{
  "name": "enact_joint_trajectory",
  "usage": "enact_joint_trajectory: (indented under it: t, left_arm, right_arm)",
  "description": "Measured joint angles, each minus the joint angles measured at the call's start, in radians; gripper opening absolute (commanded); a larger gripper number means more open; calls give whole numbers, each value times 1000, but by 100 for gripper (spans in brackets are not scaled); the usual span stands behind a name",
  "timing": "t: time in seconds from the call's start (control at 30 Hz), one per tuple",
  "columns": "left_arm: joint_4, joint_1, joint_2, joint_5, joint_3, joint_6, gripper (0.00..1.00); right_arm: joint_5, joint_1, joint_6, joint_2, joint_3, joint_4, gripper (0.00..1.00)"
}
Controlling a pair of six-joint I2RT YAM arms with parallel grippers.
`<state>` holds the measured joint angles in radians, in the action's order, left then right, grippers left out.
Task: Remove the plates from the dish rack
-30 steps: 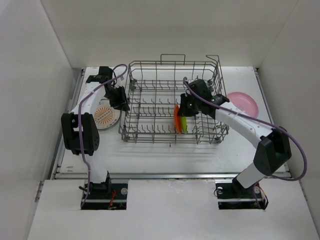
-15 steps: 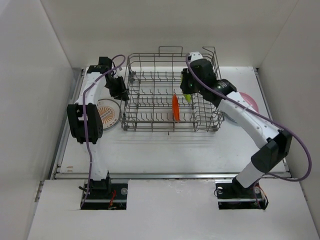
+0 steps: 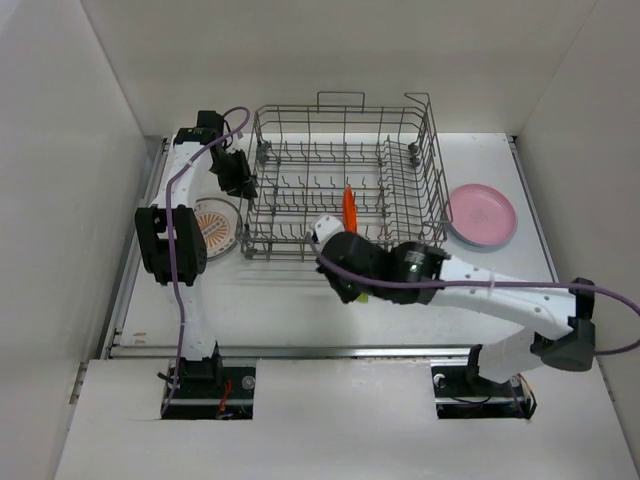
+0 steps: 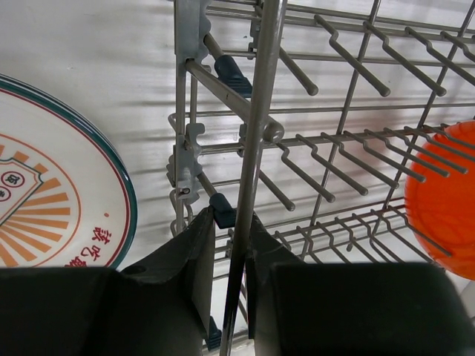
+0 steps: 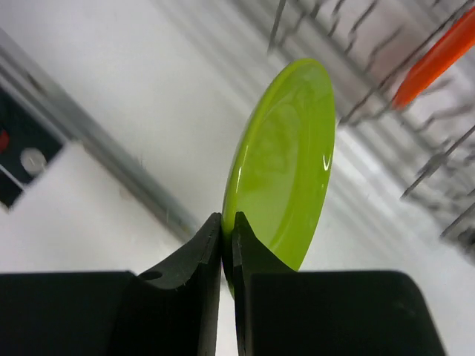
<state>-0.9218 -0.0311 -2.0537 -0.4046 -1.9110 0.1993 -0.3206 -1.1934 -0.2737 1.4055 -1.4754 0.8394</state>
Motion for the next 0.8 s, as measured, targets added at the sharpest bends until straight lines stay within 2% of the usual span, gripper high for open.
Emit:
enact_joint_trajectory:
  t: [0.2, 0.43, 0.5, 0.53, 0.57, 0.6, 0.67, 0.73, 0.8]
  left_arm:
    - [-14, 0, -17, 9, -30, -3, 0]
    - [-19, 0, -18, 7, -34, -29, 18]
    - [-21, 0, -18, 5, -34, -36, 35]
    - [-21, 1, -17, 4, -37, -40, 41]
    - [-22, 2, -14, 4, -42, -41, 48]
    - [-23, 3, -11, 5, -50, -42, 51]
    - [-24, 2, 0, 6, -64, -53, 57]
    - [-28, 0, 22, 17, -79, -72, 59]
    - [-28, -8, 56, 26, -94, -93, 66]
  right_arm:
    - [-113, -131, -233, 132, 48, 158, 0]
    - [-259, -128, -426, 466, 30, 213, 2]
    - [-303, -128, -433, 556, 14, 218, 7]
    - [-320, -129, -434, 586, 3, 227, 13]
    - [-335, -130, -434, 605, -10, 234, 43]
    - [-339, -130, -445, 614, -20, 236, 55]
    - [-322, -130, -460, 616, -40, 219, 73]
    - [-318, -137, -470, 612, -64, 212, 77]
    - [-315, -151, -477, 594, -89, 204, 82]
